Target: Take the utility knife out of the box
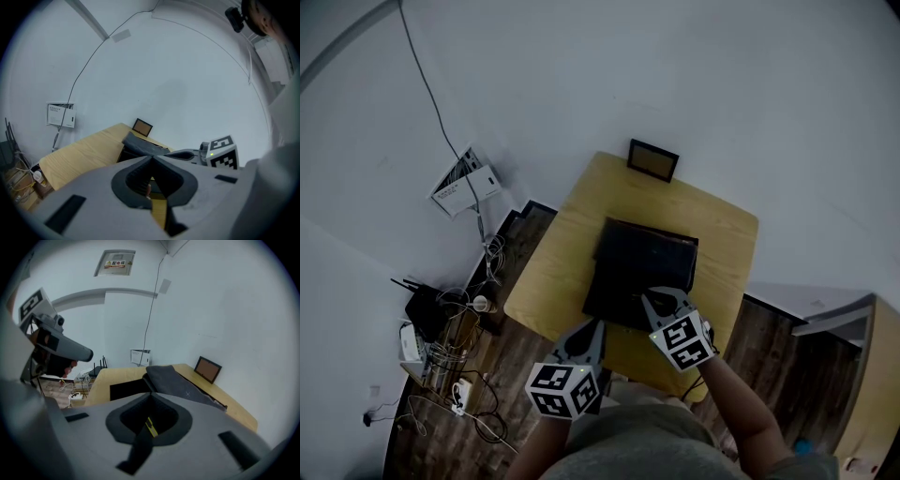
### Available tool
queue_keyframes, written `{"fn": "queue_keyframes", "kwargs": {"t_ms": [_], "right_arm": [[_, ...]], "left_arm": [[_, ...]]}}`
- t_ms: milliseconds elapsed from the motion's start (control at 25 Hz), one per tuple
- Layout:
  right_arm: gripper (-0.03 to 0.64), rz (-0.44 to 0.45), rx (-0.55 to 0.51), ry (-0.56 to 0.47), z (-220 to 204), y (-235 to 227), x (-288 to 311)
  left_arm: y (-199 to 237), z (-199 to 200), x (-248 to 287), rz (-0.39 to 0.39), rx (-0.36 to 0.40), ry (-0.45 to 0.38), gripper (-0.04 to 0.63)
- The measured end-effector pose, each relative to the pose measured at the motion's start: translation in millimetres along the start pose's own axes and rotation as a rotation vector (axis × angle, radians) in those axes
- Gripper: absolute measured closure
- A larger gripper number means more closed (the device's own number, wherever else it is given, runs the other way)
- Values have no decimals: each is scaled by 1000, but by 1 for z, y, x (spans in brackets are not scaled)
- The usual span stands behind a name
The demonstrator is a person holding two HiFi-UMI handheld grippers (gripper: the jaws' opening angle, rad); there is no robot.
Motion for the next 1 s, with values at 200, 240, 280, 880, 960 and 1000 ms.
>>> {"fn": "queue_keyframes", "kwargs": {"t_ms": [200, 240, 280, 880, 960, 1000], "right_arm": [[615, 61, -66, 119, -20, 4, 27], [615, 77, -79, 140, -23, 6, 31], [615, 93, -95, 162, -26, 7, 36], [500, 171, -294, 459, -73, 22, 84], [503, 180, -275, 456, -71, 20, 86], [509, 188, -263, 453, -70, 20, 87]], "left_arm": [[2, -7, 1, 2, -17, 16, 591], [2, -8, 1, 3, -19, 17, 591], [3, -9, 1, 4, -20, 19, 591], [10, -12, -3, 33, -37, 23, 591], [10, -10, -2, 34, -37, 21, 591], [11, -10, -2, 35, -38, 21, 592]]}}
Point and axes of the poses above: the fingertips, and each gripper's own axes: x forward along the fingers, y to its left, z out of its top, the point moved 2 cm from there along -x, backward along the fingers, and after that the axes turned 4 degrees about y, right-handed, at the moved point
